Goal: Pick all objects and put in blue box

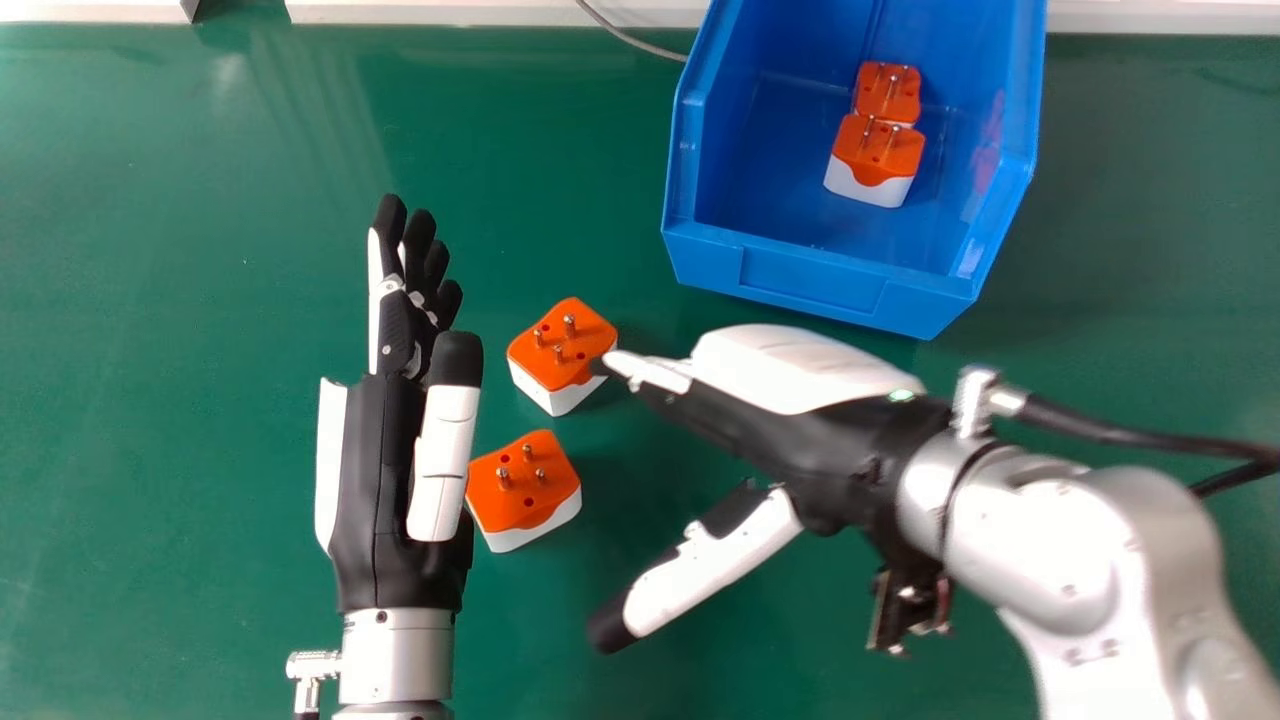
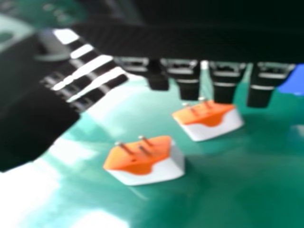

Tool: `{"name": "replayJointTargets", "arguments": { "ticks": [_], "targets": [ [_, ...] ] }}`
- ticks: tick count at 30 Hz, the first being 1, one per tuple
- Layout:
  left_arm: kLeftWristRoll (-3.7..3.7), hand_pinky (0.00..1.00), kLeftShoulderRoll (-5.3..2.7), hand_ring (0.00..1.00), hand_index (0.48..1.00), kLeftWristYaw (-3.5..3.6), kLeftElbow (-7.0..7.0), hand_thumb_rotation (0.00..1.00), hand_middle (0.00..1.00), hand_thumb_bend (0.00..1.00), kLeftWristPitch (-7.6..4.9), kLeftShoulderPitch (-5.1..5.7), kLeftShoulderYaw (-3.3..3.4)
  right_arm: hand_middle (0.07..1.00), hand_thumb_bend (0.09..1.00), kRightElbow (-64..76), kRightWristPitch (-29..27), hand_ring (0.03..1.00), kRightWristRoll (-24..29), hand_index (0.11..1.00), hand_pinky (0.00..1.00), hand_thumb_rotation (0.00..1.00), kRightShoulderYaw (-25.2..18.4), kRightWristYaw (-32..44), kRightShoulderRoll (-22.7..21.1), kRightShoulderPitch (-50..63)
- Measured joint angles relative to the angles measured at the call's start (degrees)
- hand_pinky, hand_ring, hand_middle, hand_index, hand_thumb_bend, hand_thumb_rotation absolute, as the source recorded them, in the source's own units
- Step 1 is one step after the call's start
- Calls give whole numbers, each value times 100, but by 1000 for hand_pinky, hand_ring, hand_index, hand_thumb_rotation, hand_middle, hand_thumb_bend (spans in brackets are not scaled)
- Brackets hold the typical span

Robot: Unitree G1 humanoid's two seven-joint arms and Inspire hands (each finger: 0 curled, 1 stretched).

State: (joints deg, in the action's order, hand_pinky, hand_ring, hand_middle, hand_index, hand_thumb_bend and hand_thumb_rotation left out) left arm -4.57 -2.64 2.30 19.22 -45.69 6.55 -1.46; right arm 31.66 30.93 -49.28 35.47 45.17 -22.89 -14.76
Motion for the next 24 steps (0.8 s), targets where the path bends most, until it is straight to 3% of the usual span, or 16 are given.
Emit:
{"name": "replayJointTargets", "arguments": {
  "ticks": [5,9,15,19,24],
  "targets": [
    [8,1000,-4,1000,1000,-126,-4,885,1000,819,-2,4,32,936,956,-393,-225,908,-559,975,850,577,476,-462,446,88],
    [4,1000,-10,1000,1000,-234,0,886,1000,818,-9,-1,116,931,941,-874,-452,900,-1003,970,826,542,799,-761,725,89],
    [-8,1000,-17,1000,1000,-349,35,886,1000,819,-10,-16,247,928,932,-1484,-791,894,-1239,965,800,511,925,-1536,1075,112],
    [-44,1000,-18,1000,1000,-334,90,886,1000,819,-14,-30,273,928,932,-1949,-1045,894,-1225,965,800,511,932,-2152,1315,159],
    [-163,1000,-18,1000,1000,-218,124,885,1000,822,-31,-69,273,927,925,-2561,-1479,890,-1161,961,775,480,930,-2915,1478,193]
  ]
}}
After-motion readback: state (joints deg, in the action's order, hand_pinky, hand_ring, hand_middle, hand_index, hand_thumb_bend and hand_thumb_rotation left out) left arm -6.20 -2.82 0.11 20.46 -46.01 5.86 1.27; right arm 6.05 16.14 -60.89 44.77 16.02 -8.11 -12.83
